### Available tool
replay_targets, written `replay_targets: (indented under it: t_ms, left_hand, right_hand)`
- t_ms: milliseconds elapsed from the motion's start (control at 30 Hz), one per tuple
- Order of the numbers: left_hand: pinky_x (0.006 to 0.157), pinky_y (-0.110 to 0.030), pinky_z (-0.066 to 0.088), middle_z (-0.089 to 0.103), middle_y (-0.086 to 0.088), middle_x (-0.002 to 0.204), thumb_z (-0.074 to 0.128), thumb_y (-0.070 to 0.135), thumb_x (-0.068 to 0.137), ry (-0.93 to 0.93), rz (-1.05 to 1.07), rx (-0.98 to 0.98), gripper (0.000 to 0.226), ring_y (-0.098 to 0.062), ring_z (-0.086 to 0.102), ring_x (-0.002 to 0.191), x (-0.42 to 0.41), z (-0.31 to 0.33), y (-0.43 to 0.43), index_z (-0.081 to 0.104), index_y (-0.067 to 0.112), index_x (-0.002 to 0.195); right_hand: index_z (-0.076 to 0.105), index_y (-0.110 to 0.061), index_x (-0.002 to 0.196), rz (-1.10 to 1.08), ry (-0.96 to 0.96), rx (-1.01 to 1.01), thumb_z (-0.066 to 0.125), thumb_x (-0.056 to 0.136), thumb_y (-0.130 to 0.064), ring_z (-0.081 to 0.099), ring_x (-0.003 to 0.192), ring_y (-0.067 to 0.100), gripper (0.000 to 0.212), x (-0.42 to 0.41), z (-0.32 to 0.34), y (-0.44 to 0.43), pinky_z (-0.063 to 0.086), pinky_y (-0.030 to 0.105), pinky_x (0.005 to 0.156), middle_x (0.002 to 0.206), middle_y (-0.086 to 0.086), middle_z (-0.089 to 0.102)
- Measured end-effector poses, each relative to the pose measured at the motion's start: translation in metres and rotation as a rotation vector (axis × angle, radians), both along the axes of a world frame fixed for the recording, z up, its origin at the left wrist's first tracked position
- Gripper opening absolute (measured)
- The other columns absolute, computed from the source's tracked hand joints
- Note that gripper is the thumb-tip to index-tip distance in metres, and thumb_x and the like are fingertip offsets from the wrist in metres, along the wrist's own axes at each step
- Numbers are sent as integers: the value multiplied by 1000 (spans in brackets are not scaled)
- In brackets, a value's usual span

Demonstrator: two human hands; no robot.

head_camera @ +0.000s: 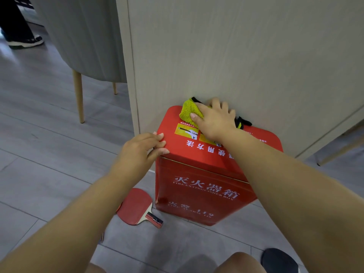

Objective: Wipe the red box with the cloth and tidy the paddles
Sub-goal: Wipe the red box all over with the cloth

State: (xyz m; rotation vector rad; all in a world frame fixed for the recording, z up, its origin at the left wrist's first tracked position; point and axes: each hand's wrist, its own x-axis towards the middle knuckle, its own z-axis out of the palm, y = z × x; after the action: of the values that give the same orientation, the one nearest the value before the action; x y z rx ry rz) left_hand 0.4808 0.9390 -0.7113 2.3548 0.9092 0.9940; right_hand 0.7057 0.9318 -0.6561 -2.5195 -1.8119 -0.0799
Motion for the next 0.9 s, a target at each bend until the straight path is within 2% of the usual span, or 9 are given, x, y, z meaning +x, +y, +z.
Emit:
replay_targets:
  t_ms: [200,300,467,533,667,800,900]
  left_hand:
    - [92,2,32,72,-11,99,69,25,71,-36,-15,-24,27,-7,54,105,0,5,0,75,2,84]
    - [90,-3,34,72,-12,101,75,21,70,-13,-15,-16,24,-9,59,100,-2,9,1,75,2,85]
    - [84,-17,44,73,-8,96,62,38,75,-13,16,87,34,-8,56,96,-2,-1,-1,77,7,81]
    - [85,-18,45,73,-6,96,56,40,78,-36,21,94,37,-8,57,97,-2,-3,-1,77,9,81]
    - [89,-15,43,73,-7,95,56,41,79,-38,-12,96,40,-8,57,100,-2,-4,2,77,7,84]
    - [92,-11,41,72,-8,94,56,40,78,-76,-30,43,40,-7,58,98,-1,-5,2,76,6,84]
    - [92,-15,44,72,-7,94,57,40,79,-110,-33,10,39,-6,59,99,0,-6,3,76,7,83]
  right_hand:
    - [34,-41,140,141,58,12,32,94,-57,33,119,27,48,-19,1,-33,28,45,98,129,3,36]
    - [35,-43,139,226,62,9,31,93,-58,33,113,22,49,-28,1,-58,27,41,93,125,-2,36]
    - [33,-46,139,337,59,12,8,79,-68,29,108,15,69,-30,-3,-93,26,36,92,122,-7,34]
    - [33,-47,140,340,85,13,8,79,-69,28,106,12,69,-27,-4,-90,26,35,92,121,-9,34]
    - [35,-48,138,292,101,24,10,78,-72,31,106,15,69,-21,-4,-63,26,35,88,119,-9,34]
    - [36,-44,138,197,82,31,30,93,-62,34,115,25,49,-15,-5,-25,28,42,95,127,-1,38]
    - [36,-39,138,130,47,41,30,94,-58,33,120,29,48,-14,-4,4,27,46,98,131,4,37]
